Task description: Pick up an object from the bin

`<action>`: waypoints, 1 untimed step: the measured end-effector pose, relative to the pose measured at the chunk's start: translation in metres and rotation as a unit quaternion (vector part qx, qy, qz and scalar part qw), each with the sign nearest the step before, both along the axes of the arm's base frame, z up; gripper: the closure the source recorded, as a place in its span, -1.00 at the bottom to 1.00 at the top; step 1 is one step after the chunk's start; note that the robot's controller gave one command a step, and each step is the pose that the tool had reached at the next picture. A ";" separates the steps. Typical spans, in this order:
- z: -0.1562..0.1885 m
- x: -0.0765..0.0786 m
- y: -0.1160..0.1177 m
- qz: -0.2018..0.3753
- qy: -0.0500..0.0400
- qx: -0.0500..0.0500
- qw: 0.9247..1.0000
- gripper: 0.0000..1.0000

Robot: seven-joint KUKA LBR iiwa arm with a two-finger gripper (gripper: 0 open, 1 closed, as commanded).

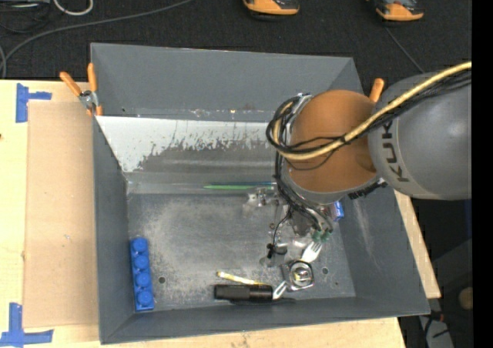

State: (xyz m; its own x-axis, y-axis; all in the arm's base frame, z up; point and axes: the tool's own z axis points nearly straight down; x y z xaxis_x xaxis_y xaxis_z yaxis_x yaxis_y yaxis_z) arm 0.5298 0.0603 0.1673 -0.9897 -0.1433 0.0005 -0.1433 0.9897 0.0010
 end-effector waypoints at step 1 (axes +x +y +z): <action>-0.016 -0.044 -0.003 0.049 -0.002 0.000 0.999 -1.00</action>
Offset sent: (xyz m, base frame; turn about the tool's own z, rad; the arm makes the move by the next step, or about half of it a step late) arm -0.0554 0.0241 -0.0421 -0.2293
